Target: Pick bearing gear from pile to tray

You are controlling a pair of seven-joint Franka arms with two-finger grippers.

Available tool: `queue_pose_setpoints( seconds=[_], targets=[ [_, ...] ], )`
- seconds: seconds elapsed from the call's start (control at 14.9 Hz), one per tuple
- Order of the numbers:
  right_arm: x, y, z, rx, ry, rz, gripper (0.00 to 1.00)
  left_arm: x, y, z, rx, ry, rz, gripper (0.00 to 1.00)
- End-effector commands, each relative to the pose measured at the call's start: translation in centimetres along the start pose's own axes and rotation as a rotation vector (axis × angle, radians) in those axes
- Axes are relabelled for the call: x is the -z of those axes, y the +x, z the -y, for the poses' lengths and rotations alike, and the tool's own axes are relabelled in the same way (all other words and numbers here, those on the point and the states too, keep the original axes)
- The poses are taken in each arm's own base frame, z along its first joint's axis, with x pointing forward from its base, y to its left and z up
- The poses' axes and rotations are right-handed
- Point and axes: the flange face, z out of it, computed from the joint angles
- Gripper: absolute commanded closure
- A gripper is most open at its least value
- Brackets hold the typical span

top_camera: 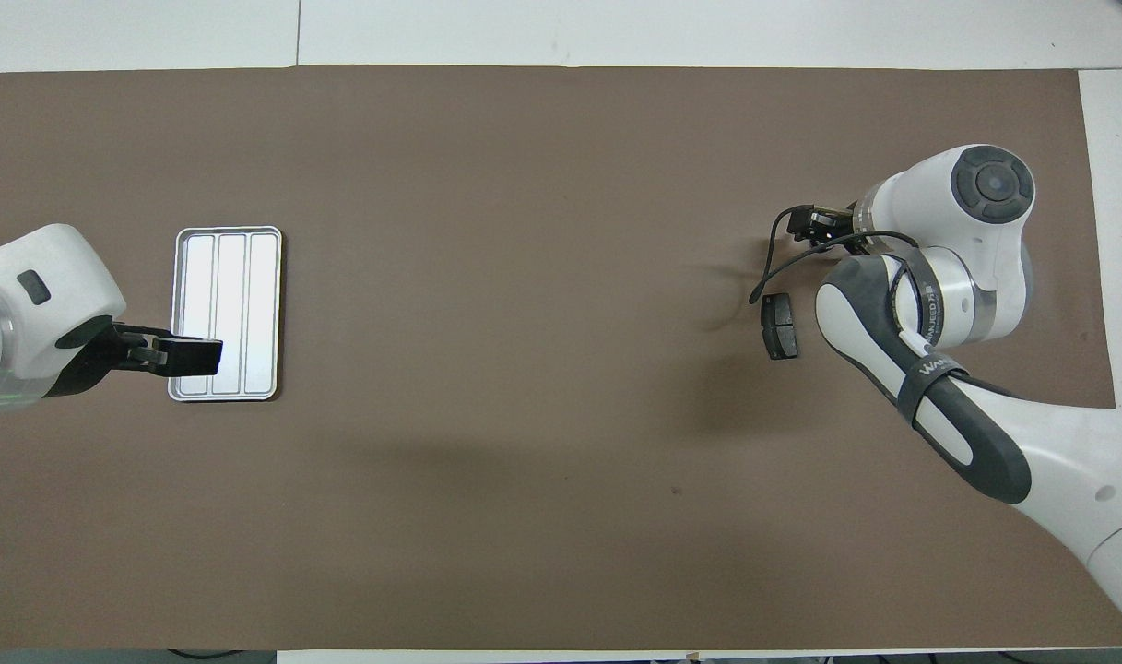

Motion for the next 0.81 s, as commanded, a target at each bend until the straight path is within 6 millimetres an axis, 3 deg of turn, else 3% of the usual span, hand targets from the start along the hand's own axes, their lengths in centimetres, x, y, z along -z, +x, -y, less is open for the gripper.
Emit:
queue_pose_setpoints(
  seconds=[0.0,0.2,0.74],
  targets=[
    [-0.82,0.47,-0.15,-0.011,-0.006,-0.023,0.04,0.46,-0.87,0.3,-0.015,0.015,-0.027,0.0],
    [-1.09,0.51,-0.12,-0.008,-0.004,-0.026,0.04,0.98,0.01,0.21,-0.015,0.018,-0.057,0.0],
    [-1.16,0.92,-0.19,-0.005,-0.005,-0.04,0.12,0.82,-0.1,0.34,0.013,0.016,-0.052,0.0]
  ],
)
